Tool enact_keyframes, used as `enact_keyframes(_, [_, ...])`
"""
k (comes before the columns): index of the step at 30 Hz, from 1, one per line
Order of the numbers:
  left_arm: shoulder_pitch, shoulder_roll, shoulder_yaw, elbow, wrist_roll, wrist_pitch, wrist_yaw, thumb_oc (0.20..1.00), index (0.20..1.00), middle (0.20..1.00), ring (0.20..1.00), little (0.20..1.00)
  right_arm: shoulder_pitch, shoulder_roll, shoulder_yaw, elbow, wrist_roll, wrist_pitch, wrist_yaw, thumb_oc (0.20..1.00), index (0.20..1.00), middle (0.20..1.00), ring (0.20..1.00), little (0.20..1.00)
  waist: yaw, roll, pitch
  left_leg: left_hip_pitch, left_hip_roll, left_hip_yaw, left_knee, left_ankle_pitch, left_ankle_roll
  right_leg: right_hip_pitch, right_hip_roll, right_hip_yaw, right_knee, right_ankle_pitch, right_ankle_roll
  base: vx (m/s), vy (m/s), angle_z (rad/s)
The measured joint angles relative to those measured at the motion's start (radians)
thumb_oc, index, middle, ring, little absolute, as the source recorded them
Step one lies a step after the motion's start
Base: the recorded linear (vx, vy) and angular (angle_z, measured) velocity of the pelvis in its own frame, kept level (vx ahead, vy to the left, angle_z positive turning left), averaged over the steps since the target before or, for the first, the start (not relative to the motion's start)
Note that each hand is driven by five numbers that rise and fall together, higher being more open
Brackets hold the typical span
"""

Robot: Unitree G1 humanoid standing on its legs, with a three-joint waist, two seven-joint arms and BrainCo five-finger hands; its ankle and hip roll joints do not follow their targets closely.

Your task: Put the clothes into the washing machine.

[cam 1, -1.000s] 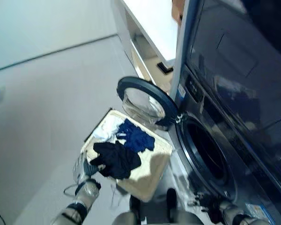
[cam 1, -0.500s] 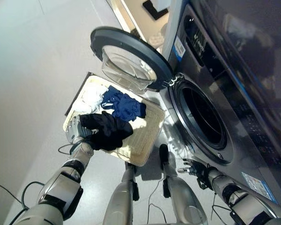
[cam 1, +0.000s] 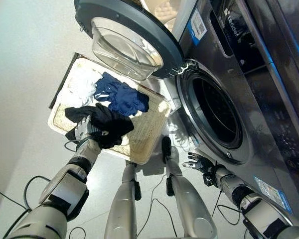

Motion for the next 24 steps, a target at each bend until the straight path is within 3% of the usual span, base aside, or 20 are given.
enact_keyframes(6, [-0.066,0.021,-0.108,0.042,0.042,0.133,-0.059,1.000,1.000,1.000,1.000,1.000,-0.025,-0.018,0.022,-0.055,0.069,0.004,0.001,1.000,1.000,1.000,1.000,1.000,-0.025,-0.005,-0.001,-0.053,0.001,0.005,0.004,0.004,0.000,-0.059,0.001,0.003,0.009,0.009,0.001,0.01,-0.002,-0.03])
enact_keyframes(9, [-0.129,0.046,-0.146,0.055,0.061,0.205,-0.055,1.000,1.000,1.000,1.000,1.000,-0.049,-0.042,0.031,-0.105,0.117,0.006,0.000,1.000,1.000,1.000,1.000,1.000,-0.035,-0.025,-0.001,-0.117,0.001,0.013,0.014,0.012,0.001,-0.132,0.001,0.006,0.033,0.010,0.000,0.02,-0.006,-0.05])
enact_keyframes(15, [-0.191,0.068,-0.153,0.090,0.136,0.273,-0.013,1.000,1.000,1.000,1.000,1.000,-0.057,-0.043,0.044,-0.128,0.162,0.007,-0.001,1.000,1.000,1.000,1.000,1.000,-0.058,-0.043,-0.004,-0.172,0.005,0.016,0.028,0.017,-0.002,-0.191,0.003,0.005,0.051,0.014,0.000,0.01,-0.009,-0.02])
enact_keyframes(16, [-0.202,0.074,-0.167,0.098,0.147,0.282,0.001,0.862,0.862,0.862,0.862,0.862,-0.057,-0.044,0.047,-0.135,0.172,0.007,-0.002,1.000,1.000,1.000,1.000,1.000,-0.061,-0.049,-0.007,-0.190,0.006,0.017,0.034,0.017,-0.002,-0.208,0.003,0.005,0.054,0.013,0.001,0.00,-0.038,-0.01])
enact_keyframes(17, [-0.232,0.099,-0.188,0.108,0.187,0.308,0.030,0.429,0.429,0.429,0.429,0.429,-0.059,-0.047,0.047,-0.157,0.191,0.007,-0.002,1.000,1.000,1.000,1.000,1.000,-0.070,-0.055,-0.007,-0.229,0.007,0.016,0.040,0.020,-0.002,-0.247,0.004,0.004,0.064,0.018,-0.002,0.00,-0.037,-0.01])
enact_keyframes(18, [-0.239,0.105,-0.189,0.109,0.200,0.313,0.029,0.200,0.200,0.200,0.200,0.200,-0.059,-0.048,0.047,-0.158,0.195,0.007,-0.003,1.000,1.000,1.000,1.000,1.000,-0.071,-0.057,-0.006,-0.236,0.007,0.017,0.042,0.021,-0.001,-0.255,0.005,0.005,0.064,0.022,-0.003,0.00,-0.050,-0.02])
enact_keyframes(24, [-0.284,0.114,-0.304,0.130,0.489,0.400,-0.107,0.200,0.200,0.200,0.200,0.200,-0.059,-0.075,0.071,-0.174,0.251,0.007,-0.009,1.000,1.000,1.000,1.000,1.000,-0.076,-0.063,-0.007,-0.286,0.009,0.016,0.053,0.024,-0.004,-0.300,0.009,0.004,0.064,0.029,0.000,0.00,-0.013,-0.01])
